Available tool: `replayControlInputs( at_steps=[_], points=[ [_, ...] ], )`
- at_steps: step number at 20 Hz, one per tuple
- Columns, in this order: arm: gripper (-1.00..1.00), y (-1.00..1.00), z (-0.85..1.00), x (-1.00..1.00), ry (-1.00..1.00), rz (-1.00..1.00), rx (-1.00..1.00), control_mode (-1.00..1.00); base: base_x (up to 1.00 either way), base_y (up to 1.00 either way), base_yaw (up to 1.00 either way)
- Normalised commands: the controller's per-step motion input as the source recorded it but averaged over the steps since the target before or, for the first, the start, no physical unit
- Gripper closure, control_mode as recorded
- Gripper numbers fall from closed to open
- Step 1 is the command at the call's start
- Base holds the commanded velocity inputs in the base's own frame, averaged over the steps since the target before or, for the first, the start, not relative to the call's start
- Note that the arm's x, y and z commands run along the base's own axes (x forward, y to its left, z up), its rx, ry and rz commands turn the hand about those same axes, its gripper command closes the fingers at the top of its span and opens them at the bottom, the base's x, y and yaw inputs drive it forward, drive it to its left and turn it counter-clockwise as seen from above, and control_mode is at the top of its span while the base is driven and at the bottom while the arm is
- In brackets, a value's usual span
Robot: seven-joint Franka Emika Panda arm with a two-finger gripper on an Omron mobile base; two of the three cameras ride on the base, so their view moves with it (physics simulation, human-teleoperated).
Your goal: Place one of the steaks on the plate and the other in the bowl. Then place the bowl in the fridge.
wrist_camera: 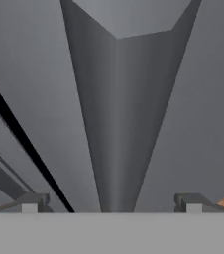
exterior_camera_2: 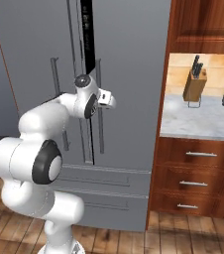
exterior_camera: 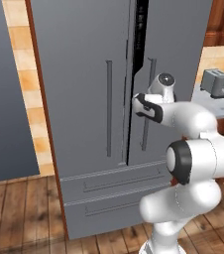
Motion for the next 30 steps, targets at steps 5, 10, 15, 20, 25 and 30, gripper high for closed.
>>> replayControlInputs(
  at_steps=[5, 10, 15, 20, 25, 30],
  points=[
    [-1.0, -0.07, -0.03, 0.4, 0.0, 0.01, 0.0, -1.0, 0.0, 0.0, 0.0],
    [1.0, -0.06, 0.0, 0.28, -0.02, 0.04, 0.0, -1.0, 0.0, 0.0, 0.0],
    [1.0, -0.05, 0.0, 0.15, 0.01, 0.02, 0.0, -1.0, 0.0, 0.0, 0.0],
    [1.0, -0.05, 0.08, -0.05, 0.0, 0.0, 0.0, -1.0, 0.0, 0.0, 0.0],
    [1.0, -0.23, 0.31, -0.68, -0.1, 0.02, 0.02, -1.0, 0.0, 0.0, 0.0],
    [1.0, -0.64, 0.38, -0.95, -0.12, 0.13, 0.13, -1.0, 0.0, 0.0, 0.0]
  ],
)
